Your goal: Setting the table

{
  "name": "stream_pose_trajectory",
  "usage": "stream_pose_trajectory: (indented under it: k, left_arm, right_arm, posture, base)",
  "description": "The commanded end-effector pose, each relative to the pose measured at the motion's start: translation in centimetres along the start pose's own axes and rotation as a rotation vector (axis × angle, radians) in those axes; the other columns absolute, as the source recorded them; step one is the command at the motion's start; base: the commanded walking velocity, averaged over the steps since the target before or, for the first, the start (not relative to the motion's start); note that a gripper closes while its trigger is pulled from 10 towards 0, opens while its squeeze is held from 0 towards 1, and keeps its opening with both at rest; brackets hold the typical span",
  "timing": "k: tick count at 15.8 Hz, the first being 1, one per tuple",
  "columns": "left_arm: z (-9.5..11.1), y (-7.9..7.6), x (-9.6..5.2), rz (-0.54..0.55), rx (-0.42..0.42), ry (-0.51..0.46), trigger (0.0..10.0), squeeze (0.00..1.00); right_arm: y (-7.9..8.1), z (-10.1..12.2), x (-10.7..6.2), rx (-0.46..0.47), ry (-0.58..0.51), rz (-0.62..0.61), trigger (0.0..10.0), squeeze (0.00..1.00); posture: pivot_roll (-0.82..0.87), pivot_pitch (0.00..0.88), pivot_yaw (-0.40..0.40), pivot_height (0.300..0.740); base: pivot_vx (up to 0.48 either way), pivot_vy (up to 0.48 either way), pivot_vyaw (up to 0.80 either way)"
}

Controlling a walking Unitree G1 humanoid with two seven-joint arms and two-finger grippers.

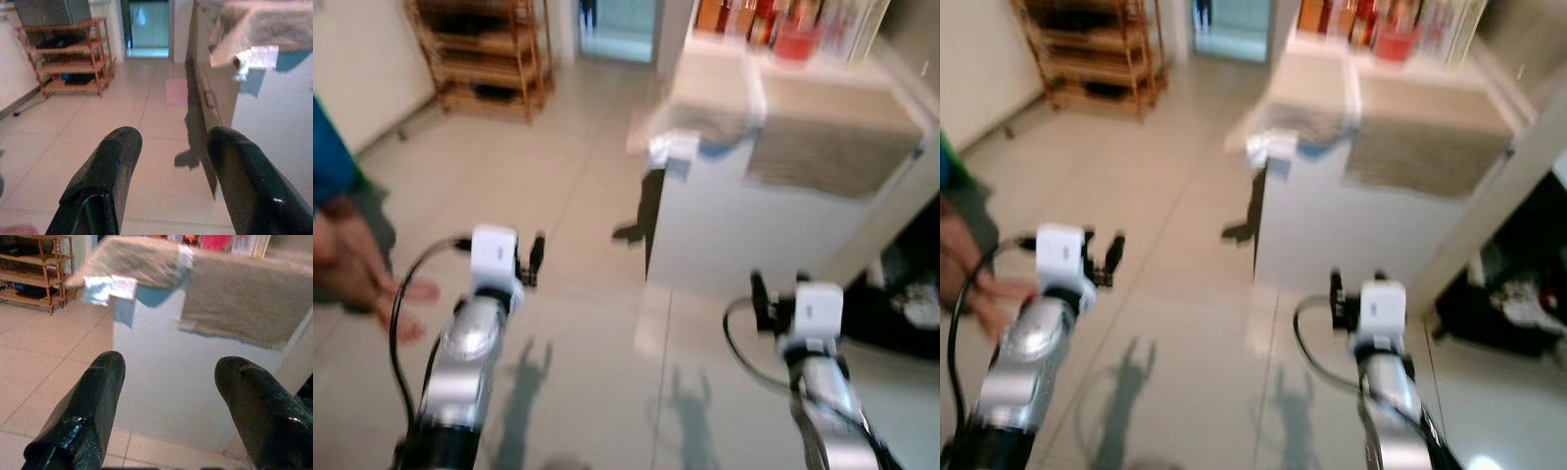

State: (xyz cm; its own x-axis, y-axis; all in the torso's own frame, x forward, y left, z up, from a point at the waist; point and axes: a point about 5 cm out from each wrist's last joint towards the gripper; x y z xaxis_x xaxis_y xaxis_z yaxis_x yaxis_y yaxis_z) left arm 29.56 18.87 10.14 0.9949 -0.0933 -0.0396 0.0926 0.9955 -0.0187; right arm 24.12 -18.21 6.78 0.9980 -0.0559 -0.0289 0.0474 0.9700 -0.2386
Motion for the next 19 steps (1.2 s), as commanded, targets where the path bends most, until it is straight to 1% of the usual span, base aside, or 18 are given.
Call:
stream_pose_trajectory:
  k: [1,3,5,10,16,19]
  left_arm:
    - [0.9,0.2,0.5,-0.008,0.016,-0.025,10.0,0.0]
    - [1.3,0.0,0.8,-0.023,0.007,-0.032,10.0,0.0]
    - [1.6,-0.3,1.0,-0.048,0.023,-0.039,10.0,0.0]
    - [1.5,-0.6,1.3,-0.068,0.031,-0.034,10.0,0.0]
    - [1.5,-1.4,1.4,-0.095,0.048,-0.038,10.0,0.0]
    - [1.5,-1.4,1.4,-0.095,0.057,-0.039,10.0,0.0]
  right_arm:
    - [0.3,0.7,0.5,0.002,-0.03,0.008,10.0,0.0]
    - [0.3,0.9,0.6,0.009,-0.04,0.023,10.0,0.0]
    - [0.8,1.0,0.5,0.002,-0.046,0.044,10.0,0.0]
    - [0.9,0.8,0.6,0.003,-0.039,0.047,10.0,0.0]
    - [1.1,0.7,0.7,-0.011,-0.031,0.057,10.0,0.0]
    - [1.0,0.7,0.8,-0.01,-0.034,0.054,10.0,0.0]
  posture:
    - [0.05,0.0,-0.034,0.74]
    - [0.05,0.0,-0.03,0.74]
    - [0.05,0.0,-0.025,0.74]
    - [0.04,0.0,-0.019,0.74]
    - [0.05,0.0,-0.019,0.74]
    - [0.05,0.0,-0.018,0.74]
  base:
    - [0.0,0.48,0.0]
    - [0.0,0.48,0.0]
    - [0.0,0.48,0.0]
    - [0.0,0.48,0.0]
    - [0.0,0.0,0.0]
    - [0.0,0.0,0.0]
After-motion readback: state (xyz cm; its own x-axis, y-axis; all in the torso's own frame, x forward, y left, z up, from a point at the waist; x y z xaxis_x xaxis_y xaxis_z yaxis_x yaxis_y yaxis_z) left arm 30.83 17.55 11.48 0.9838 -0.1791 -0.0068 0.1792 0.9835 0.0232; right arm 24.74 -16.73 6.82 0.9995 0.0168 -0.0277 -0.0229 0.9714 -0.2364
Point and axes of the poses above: a point about 5 cm out from each wrist's last joint towards the gripper, its own x axis pointing out of the wrist towards the gripper, its own z axis along the axis of the wrist's last joint, y = z × x, and after that the axes turned 8 degrees about -x, right-handed
